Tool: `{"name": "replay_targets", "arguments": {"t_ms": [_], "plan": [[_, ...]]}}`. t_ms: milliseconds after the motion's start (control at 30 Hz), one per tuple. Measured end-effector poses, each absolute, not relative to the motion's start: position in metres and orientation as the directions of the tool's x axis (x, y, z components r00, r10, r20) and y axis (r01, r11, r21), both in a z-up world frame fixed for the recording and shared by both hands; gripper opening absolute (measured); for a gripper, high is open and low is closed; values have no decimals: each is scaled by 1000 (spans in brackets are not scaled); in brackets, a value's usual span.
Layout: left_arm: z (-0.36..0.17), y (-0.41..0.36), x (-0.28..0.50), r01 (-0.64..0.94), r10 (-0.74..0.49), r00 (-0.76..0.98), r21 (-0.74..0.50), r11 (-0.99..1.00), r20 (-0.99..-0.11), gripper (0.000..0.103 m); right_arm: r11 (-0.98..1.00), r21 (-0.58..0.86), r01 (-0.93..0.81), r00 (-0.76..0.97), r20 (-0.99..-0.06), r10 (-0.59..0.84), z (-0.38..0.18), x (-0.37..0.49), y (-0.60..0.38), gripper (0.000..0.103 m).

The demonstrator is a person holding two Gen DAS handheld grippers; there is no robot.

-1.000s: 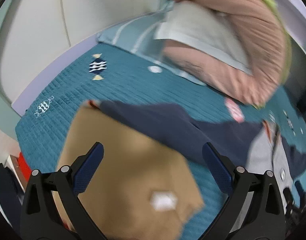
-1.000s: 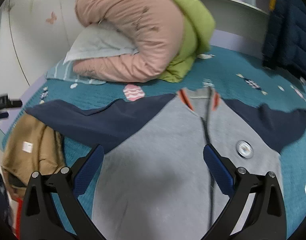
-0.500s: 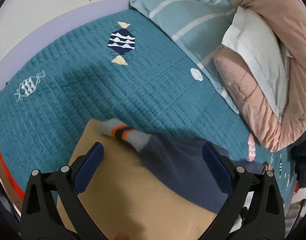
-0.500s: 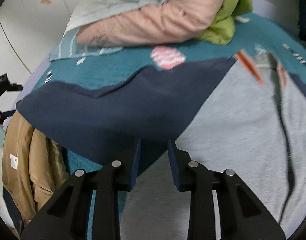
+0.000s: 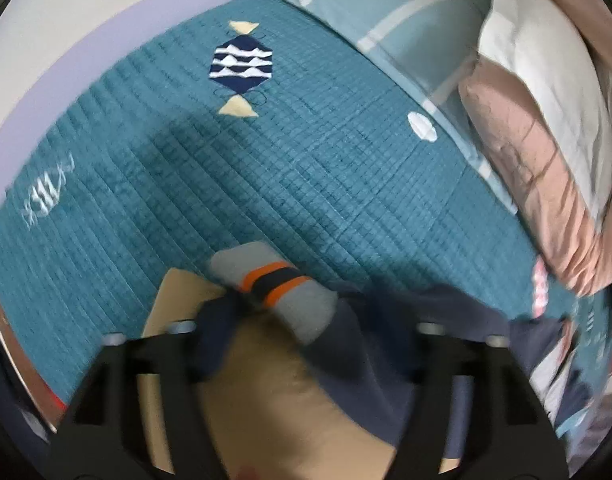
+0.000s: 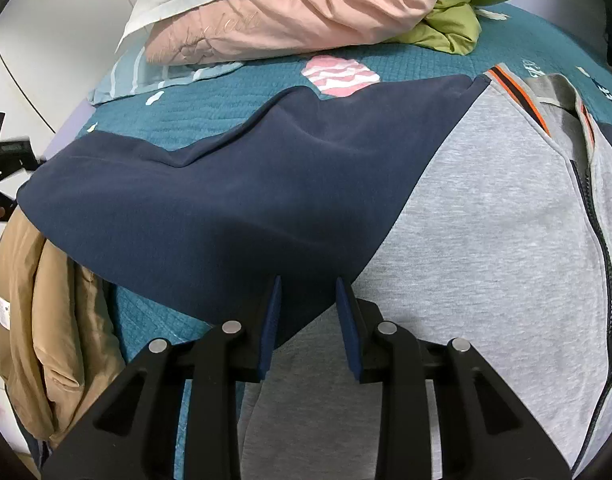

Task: Fold large clothes
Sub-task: 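Reach the left tool to the navy sleeve cuff and grasp it, then carry the cuff with the left tool across the jacket body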

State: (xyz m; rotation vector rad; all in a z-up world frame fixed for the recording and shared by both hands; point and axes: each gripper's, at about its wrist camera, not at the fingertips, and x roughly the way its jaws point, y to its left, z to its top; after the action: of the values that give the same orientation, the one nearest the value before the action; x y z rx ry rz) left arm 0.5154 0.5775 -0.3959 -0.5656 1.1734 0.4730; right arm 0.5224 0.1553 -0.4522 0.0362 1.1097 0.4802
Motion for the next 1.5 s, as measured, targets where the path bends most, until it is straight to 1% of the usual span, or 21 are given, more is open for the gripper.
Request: {"name": "replay_targets", "arguments": {"t_ms": [67,133,167,233,267,333,367,400,467,533,633,800,933,1000,1033,1067,1100,1133,1233,1333,1500], "plan": [[-389,573,512,-607,76,355,-168,777,-932,29,896,274,-350,344,-852,395,-453,524,154,27],[-364,561,507,-588,155,426,-143,796,-891,17,889,305,-341,323,-850,415,-453,526,151,27],[-350,553,504,-573,181,456,-132,809,-871,15,885,325,-334,307,-850,428,-452,528,148,27],[-319,533,498,-528,226,526,-107,842,-820,11,866,397,-303,286,-830,480,-446,528,138,17],[-299,520,494,-498,236,571,-104,861,-786,11,852,434,-291,286,-811,511,-442,528,132,16],[-272,497,492,-453,213,625,-127,882,-750,11,846,451,-283,263,-812,521,-446,529,131,16],[-263,487,493,-434,199,642,-137,891,-741,11,842,464,-276,184,-834,520,-460,533,137,16],[-253,471,495,-409,184,658,-142,901,-730,11,835,486,-260,157,-831,533,-467,537,136,12],[-238,442,499,-353,152,683,-140,925,-715,11,803,565,-188,127,-797,590,-468,545,123,12],[-223,403,505,-287,116,712,-136,948,-693,11,770,608,-192,149,-757,636,-455,543,110,15],[-212,337,521,-188,36,733,-152,970,-680,11,732,636,-243,177,-713,678,-436,530,83,17],[-214,222,552,-28,-96,746,-175,984,-659,11,753,632,-183,260,-708,657,-421,506,-12,17],[-243,133,580,62,-203,700,-224,973,-685,11,814,562,-149,333,-746,577,-421,489,-92,17],[-262,103,592,88,-208,674,-203,975,-709,11,852,511,-110,338,-787,516,-427,481,-133,17],[-273,92,595,96,-200,655,-183,978,-729,13,853,512,-100,333,-791,513,-428,476,-149,17],[-288,84,600,113,-190,618,-152,982,-763,19,856,509,-91,331,-795,508,-429,471,-162,17],[-303,82,602,114,-149,589,-101,988,-794,37,861,502,-85,329,-801,500,-430,465,-174,17],[-317,85,602,103,-84,580,-30,994,-810,51,863,499,-80,329,-804,496,-433,459,-187,18],[-359,113,602,63,81,507,130,990,-858,53,867,492,-80,329,-808,489,-442,446,-205,22],[-397,145,606,-10,133,416,142,990,-900,53,853,513,-92,338,-790,511,-450,437,-206,27],[-444,158,614,1,205,339,218,976,-918,53,840,530,-114,352,-770,533,-449,437,-204,36]]}}
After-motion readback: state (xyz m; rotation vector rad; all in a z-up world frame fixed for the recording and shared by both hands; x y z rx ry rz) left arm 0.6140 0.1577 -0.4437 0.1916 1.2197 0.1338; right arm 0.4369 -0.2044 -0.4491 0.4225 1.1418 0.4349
